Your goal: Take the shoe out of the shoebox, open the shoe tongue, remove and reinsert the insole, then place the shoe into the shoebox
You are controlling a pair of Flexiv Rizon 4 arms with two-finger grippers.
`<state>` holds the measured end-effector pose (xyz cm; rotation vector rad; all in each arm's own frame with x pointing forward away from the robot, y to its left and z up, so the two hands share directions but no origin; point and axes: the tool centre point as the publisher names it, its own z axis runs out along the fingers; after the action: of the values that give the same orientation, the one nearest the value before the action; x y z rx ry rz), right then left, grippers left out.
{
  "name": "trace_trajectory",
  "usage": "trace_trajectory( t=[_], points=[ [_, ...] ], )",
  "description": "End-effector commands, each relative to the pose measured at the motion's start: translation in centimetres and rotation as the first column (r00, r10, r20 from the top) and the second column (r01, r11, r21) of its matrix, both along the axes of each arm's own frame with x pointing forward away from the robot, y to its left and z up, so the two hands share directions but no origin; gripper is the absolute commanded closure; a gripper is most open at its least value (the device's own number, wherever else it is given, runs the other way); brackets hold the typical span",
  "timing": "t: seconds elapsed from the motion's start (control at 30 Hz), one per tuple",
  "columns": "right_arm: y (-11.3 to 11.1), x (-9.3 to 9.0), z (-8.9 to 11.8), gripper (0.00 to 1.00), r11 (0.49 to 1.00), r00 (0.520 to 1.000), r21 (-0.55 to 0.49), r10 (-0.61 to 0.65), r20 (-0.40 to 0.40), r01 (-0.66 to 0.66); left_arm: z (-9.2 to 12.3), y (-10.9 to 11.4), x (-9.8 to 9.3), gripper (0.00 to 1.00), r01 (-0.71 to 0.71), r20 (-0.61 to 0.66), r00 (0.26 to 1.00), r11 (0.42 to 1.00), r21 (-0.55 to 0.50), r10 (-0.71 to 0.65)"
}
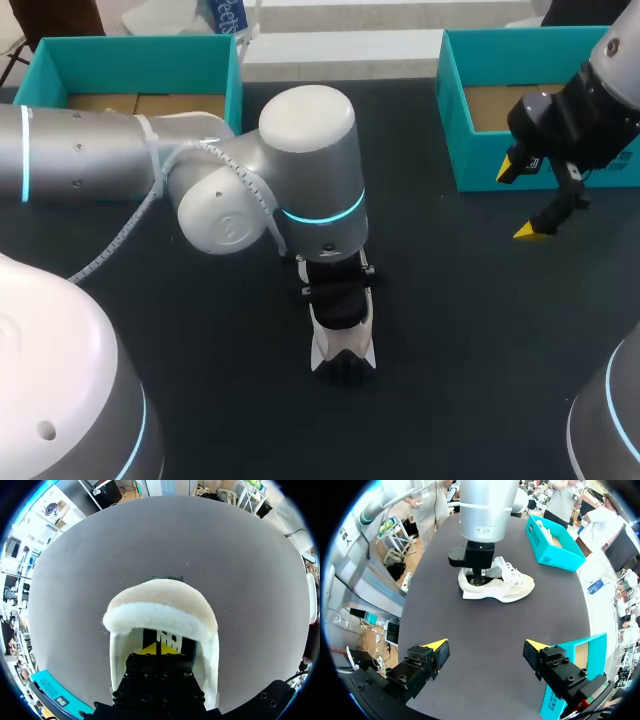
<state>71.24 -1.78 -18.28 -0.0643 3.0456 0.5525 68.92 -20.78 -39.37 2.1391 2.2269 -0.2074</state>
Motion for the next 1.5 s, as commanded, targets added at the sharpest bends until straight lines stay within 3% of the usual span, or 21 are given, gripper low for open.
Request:
trace_trajectory(
  t=[0.03,0.43,0.5,0.57,0.63,0.67,0.7,0.77,1.5],
  points=[
    [0.1,0.2,-0.1,0.00,1.000,1.000,-0.002,0.000,-0.002,0.000,2.9,1.1,0.1,1.00,-0.014,0.071,0.997,1.000,0.019,0.012],
    [0.1,0.2,-0.1,0.00,1.000,1.000,-0.002,0.000,-0.002,0.000,5.2,1.1,3.8,1.00,-0.100,0.324,0.941,0.995,0.003,0.094],
    [0.1,0.2,-0.1,0.00,1.000,1.000,-0.002,0.000,-0.002,0.000,5.3,1.0,4.0,0.76,-0.105,0.347,0.933,0.995,0.001,0.098],
    [0.1,0.2,-0.1,0.00,1.000,1.000,-0.002,0.000,-0.002,0.000,5.3,1.0,4.1,0.73,-0.123,0.378,0.919,0.992,-0.003,0.115],
    [0.1,0.2,-0.1,0.00,1.000,1.000,-0.002,0.000,-0.002,0.000,5.1,1.0,4.0,0.60,-0.133,0.374,0.920,0.991,0.009,0.121],
    [0.1,0.2,-0.1,0.00,1.000,1.000,-0.002,0.000,-0.002,0.000,5.0,1.0,4.0,0.43,-0.137,0.375,0.919,0.990,0.011,0.123],
    [0.1,0.2,-0.1,0.00,1.000,1.000,-0.002,0.000,-0.002,0.000,5.0,1.1,3.9,0.16,-0.142,0.374,0.919,0.990,0.019,0.124],
    [0.1,0.2,-0.1,0.00,1.000,1.000,-0.002,0.000,-0.002,0.000,4.9,1.1,3.8,0.00,-0.149,0.378,0.917,0.988,0.031,0.126],
    [0.1,0.2,-0.1,0.00,1.000,1.000,-0.002,0.000,-0.002,0.000,5.4,1.9,3.9,0.00,-0.161,0.368,0.920,0.986,0.045,0.133]
  ],
)
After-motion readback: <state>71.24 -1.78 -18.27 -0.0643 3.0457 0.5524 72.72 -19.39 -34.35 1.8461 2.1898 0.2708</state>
